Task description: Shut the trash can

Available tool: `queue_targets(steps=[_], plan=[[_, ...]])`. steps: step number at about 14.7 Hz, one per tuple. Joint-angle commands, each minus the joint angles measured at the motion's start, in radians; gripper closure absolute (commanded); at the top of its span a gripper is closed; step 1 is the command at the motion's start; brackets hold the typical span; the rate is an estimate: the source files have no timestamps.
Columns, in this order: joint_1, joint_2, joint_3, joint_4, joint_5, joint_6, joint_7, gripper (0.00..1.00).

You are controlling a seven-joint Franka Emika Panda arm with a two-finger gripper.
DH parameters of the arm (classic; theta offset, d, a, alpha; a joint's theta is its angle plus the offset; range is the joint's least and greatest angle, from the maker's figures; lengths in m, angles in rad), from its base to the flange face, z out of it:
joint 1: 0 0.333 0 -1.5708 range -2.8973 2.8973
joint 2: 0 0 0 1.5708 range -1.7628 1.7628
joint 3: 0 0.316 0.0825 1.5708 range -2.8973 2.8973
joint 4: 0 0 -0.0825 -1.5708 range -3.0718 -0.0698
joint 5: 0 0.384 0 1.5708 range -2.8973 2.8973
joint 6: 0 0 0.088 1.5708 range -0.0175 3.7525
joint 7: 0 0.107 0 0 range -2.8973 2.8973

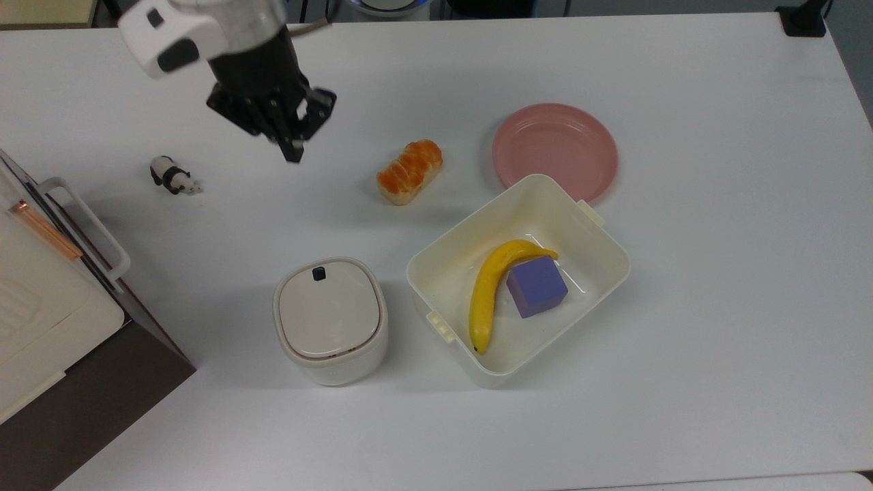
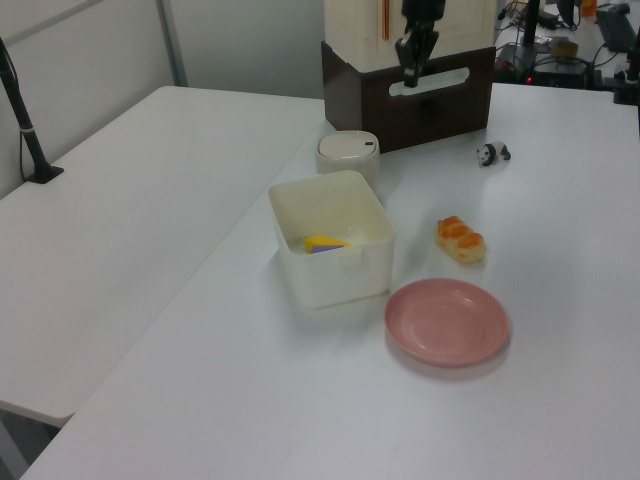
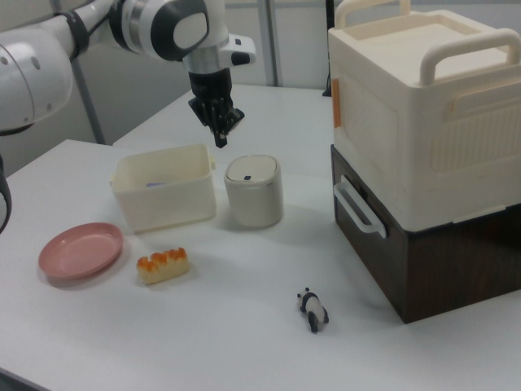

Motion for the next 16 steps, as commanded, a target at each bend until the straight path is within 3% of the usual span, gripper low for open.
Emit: queue_targets(steps=[1,4,7,8,10,12,13,16], plan=[[0.005,-0.04,-0.024,-0.004,0.04,-0.093,-0.076,1.0],[0.005,-0.095,-0.041,-0.013,0.042,-0.185,-0.136,0.99],[0.003,-0.104,-0.054,-0.009,0.056,-0.198,-0.139,0.84],[0.005,-0.104,-0.059,-0.007,0.056,-0.204,-0.139,0.72],[0.005,-0.106,-0.061,-0.006,0.054,-0.207,-0.139,0.58],[0.005,-0.112,-0.064,-0.006,0.053,-0.207,-0.141,0.36],[0.005,-0.119,-0.064,-0.012,0.05,-0.206,-0.144,0.0],[0.005,-0.164,-0.065,-0.029,0.043,-0.195,-0.191,0.0]])
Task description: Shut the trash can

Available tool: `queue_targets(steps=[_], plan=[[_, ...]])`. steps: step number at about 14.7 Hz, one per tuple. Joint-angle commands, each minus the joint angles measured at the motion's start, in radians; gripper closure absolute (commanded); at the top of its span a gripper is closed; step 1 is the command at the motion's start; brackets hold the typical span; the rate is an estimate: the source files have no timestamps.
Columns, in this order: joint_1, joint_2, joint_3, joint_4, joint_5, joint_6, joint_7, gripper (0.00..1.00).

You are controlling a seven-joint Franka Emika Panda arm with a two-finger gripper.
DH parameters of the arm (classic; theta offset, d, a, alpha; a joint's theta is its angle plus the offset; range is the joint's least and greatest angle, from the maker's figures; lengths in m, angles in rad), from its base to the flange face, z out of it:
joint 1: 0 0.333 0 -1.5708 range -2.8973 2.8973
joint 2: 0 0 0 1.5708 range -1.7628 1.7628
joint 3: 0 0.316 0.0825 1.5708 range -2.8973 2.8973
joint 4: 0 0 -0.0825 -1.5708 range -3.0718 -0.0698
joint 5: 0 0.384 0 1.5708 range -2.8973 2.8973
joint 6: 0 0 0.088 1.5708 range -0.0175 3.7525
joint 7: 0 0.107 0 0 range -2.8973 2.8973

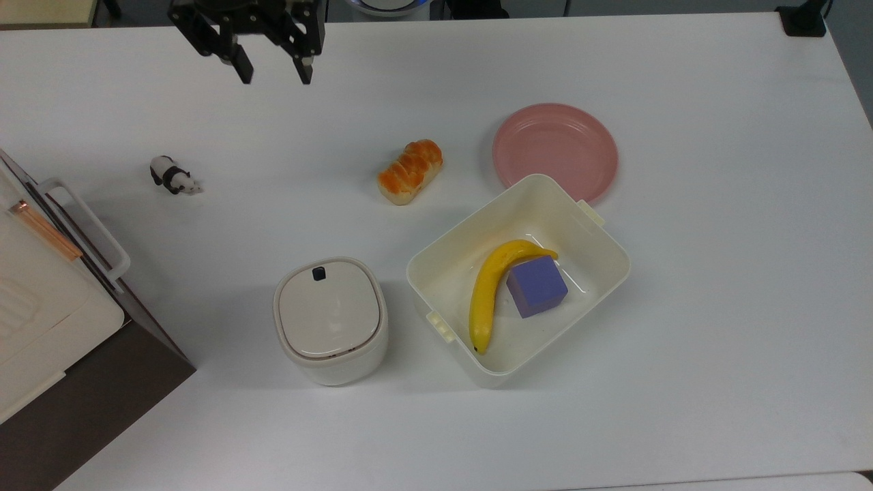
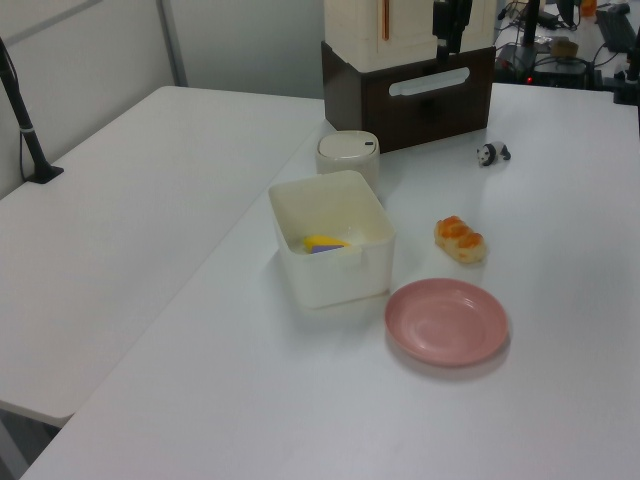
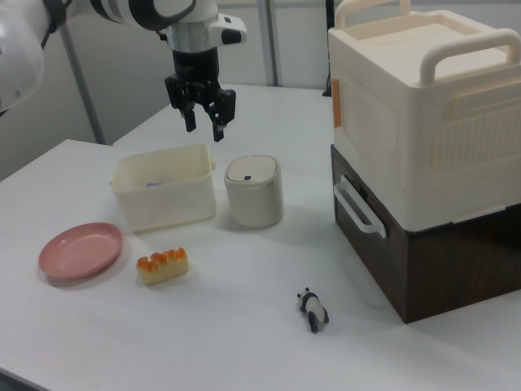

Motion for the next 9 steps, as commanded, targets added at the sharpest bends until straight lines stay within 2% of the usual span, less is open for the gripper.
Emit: queue_targets(steps=[1,3,5,9], plan=[[0.012,-0.076,-0.029,-0.05,0.005,0.0,-0.063,0.0],[0.015,-0.079,-0.03,-0.05,-0.02,0.055,-0.06,0.0],[0.017,-0.082,-0.058,-0.052,-0.011,0.082,-0.067,0.0],[0.02,-0.12,-0.064,-0.058,-0.018,0.025,-0.064,0.0]])
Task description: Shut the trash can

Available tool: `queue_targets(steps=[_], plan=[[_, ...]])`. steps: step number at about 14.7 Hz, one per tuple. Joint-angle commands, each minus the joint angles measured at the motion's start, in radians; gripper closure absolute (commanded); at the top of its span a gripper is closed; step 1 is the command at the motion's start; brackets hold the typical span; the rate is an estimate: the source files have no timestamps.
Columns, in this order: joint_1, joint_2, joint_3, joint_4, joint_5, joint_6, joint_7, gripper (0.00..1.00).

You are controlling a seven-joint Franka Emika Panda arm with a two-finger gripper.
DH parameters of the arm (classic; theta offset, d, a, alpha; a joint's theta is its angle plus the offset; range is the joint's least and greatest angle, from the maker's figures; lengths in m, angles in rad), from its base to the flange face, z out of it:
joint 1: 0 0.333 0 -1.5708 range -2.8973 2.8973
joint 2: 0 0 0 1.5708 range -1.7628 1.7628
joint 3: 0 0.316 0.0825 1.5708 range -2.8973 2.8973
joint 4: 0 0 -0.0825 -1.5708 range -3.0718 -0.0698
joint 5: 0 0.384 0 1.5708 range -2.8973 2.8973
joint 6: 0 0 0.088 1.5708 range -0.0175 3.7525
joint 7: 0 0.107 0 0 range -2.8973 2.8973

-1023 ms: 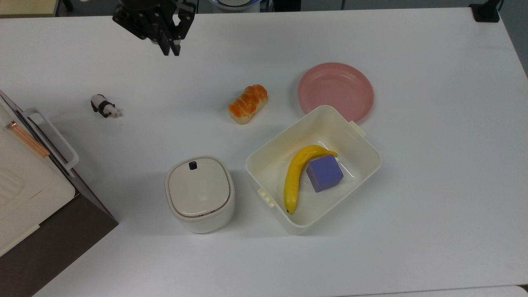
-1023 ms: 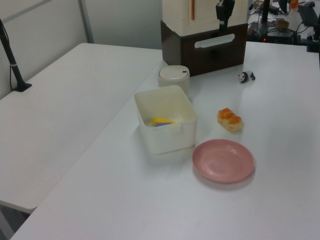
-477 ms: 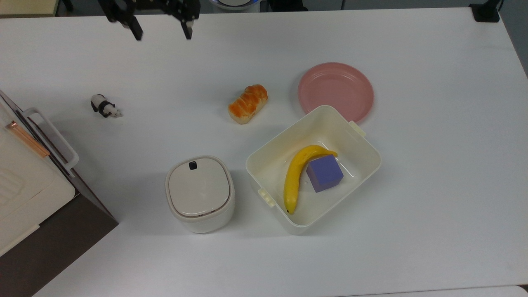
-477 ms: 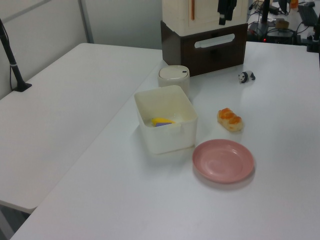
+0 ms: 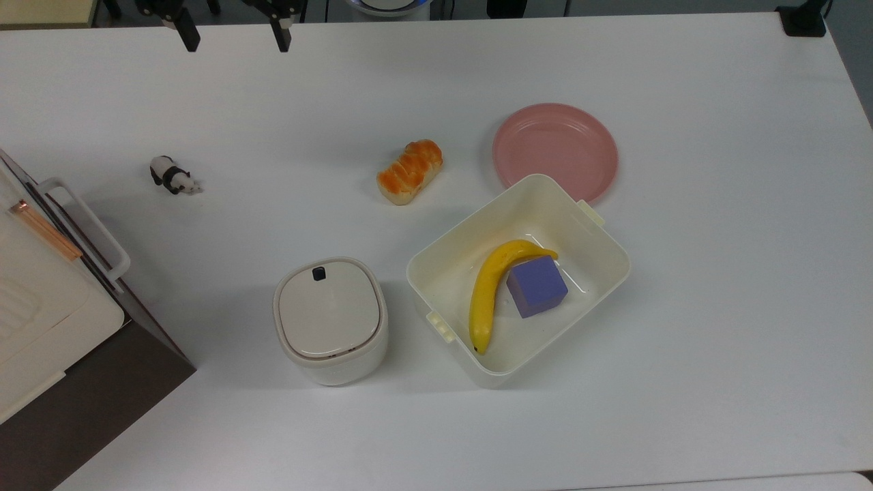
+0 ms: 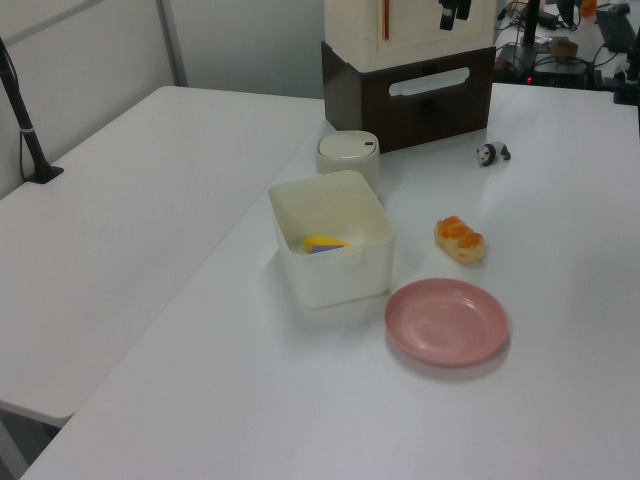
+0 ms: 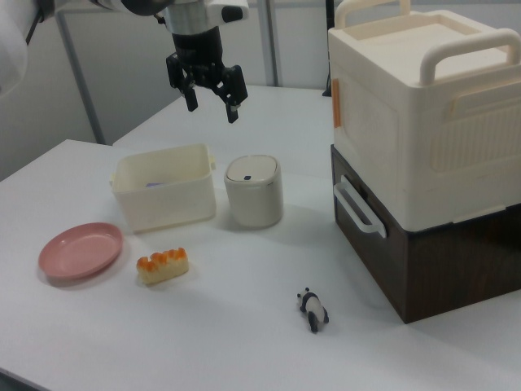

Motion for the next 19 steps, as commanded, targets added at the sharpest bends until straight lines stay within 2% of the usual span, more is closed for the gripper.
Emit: queue_targets(steps=[1,19], plan=[[0.019,-0.075,-0.02,-0.062,-0.012,-0.036,-0.021,0.0],[0.059,-0.086,-0.009,-0.095,-0.029,-0.039,0.021,0.0]])
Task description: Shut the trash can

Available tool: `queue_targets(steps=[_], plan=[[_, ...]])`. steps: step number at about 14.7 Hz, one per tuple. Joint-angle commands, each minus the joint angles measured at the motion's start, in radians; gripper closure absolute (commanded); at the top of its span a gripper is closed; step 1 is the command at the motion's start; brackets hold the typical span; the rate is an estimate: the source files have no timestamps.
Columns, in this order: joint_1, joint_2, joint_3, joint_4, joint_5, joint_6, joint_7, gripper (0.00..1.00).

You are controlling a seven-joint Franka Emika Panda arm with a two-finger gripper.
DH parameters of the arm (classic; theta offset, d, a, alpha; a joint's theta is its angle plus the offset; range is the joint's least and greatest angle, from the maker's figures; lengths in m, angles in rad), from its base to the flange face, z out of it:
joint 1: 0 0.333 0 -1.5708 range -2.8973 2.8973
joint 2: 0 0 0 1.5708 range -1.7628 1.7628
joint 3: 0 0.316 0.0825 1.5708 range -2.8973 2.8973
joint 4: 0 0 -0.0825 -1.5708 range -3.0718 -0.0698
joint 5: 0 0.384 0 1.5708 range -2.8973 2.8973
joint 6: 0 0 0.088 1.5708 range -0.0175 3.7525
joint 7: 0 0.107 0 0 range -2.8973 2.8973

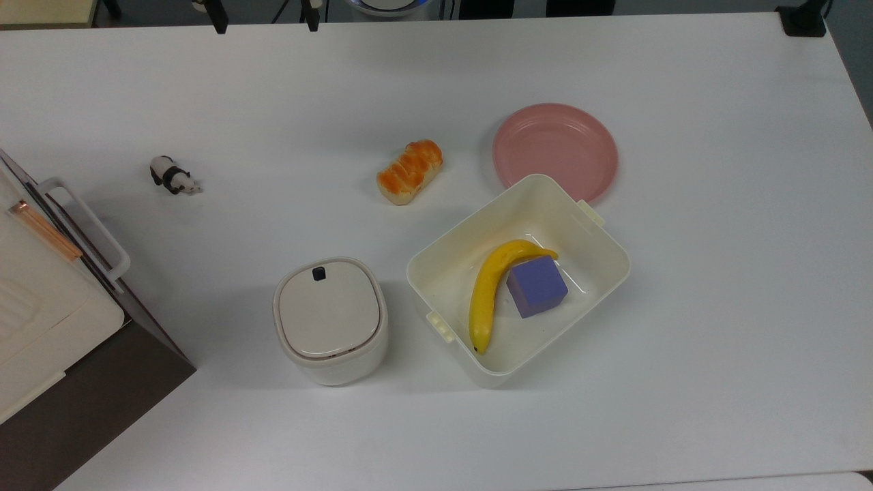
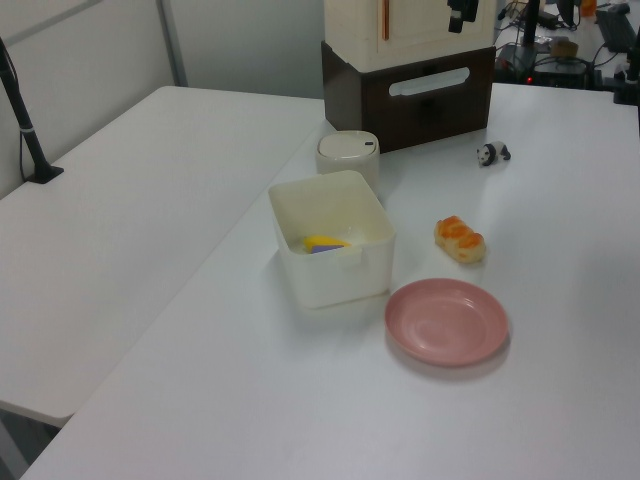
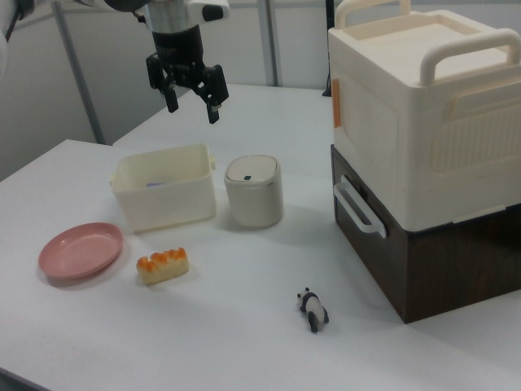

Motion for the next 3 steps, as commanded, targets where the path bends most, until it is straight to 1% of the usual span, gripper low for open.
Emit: queue_targets(steps=[1,3], plan=[[0.019,-0.032,-0.01,-0.04,-0.027,-0.007,0.016,0.0],[0.019,-0.031,-0.008,-0.04,-0.027,-0.007,0.017,0.0]])
